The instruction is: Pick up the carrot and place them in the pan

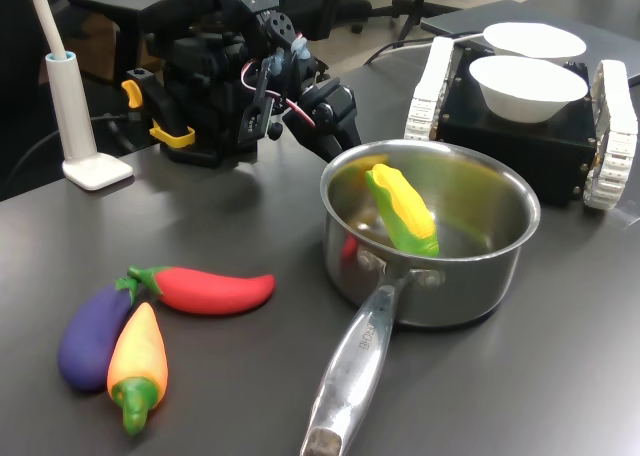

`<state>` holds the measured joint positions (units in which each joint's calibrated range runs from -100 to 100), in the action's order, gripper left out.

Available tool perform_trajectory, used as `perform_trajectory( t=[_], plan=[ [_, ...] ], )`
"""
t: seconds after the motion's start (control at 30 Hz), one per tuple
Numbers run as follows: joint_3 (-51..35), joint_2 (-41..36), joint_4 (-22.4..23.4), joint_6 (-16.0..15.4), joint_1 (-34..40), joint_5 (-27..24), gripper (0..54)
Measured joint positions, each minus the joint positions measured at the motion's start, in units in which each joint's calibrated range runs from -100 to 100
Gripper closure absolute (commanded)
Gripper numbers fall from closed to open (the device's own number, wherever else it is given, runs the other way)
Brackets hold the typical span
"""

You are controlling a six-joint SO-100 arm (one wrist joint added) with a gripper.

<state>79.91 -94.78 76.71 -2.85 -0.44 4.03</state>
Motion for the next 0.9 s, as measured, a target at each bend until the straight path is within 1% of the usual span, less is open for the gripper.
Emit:
perform_trajectory(
  t=[0.1,0.2,0.33,0.9],
  plan=[
    [0.00,0.00,0.00,0.37,2.64,0.68,53.4],
    [0.00,0.00,0.00,3.86,7.48,0.29,53.4],
    [0.00,0.00,0.00,5.51,9.46,0.20,53.4],
    [0.00,0.00,0.17,5.69,9.35,0.20,53.4]
  ],
)
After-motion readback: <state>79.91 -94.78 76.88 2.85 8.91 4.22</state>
